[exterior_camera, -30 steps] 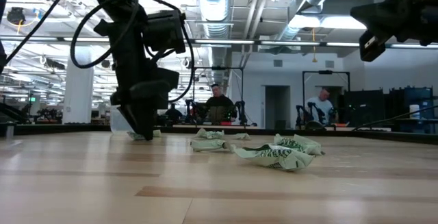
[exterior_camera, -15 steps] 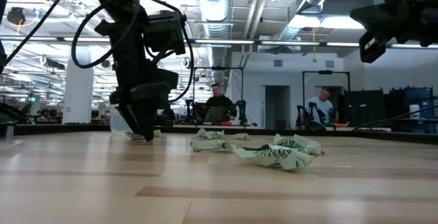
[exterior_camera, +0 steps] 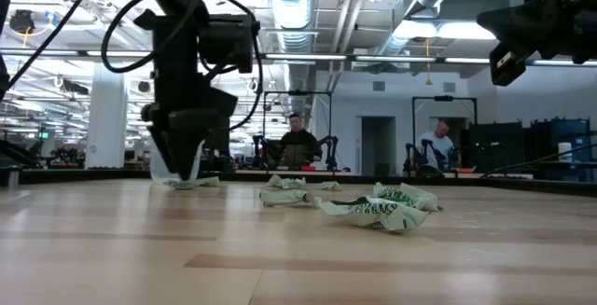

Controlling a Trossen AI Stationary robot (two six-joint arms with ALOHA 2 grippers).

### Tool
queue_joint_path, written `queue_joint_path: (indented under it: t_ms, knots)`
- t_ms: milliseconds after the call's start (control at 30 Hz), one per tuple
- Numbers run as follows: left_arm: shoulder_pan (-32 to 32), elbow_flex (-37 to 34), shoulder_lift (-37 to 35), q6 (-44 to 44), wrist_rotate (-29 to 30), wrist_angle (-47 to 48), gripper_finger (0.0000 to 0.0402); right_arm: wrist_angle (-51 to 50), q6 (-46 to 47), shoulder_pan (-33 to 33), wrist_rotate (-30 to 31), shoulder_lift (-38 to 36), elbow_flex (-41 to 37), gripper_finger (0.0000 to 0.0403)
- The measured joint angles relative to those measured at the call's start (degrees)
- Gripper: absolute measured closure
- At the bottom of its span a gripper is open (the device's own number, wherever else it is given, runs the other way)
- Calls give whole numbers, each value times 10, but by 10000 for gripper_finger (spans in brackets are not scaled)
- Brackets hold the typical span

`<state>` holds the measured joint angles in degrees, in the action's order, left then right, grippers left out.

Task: Pick and place Stevia / Truvia into bins
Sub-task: Put the stevia packet into the bottom transparent container

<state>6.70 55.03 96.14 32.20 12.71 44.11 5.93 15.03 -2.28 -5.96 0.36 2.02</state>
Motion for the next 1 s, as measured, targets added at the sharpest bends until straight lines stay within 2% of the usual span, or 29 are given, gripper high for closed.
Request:
queue_joint_path:
  t_ms: [400,567,733,1000]
  knots:
    - [8,-46,-4,6,-60,-69,156,0,0,0,0,0,0,403]
    - [13,-48,-4,-6,-65,-83,167,0,0,0,0,0,0,403]
    - [13,-49,-3,-13,-72,-94,214,0,0,0,0,0,0,403]
    - [9,-49,-2,-19,-69,-107,324,0,0,0,0,0,0,403]
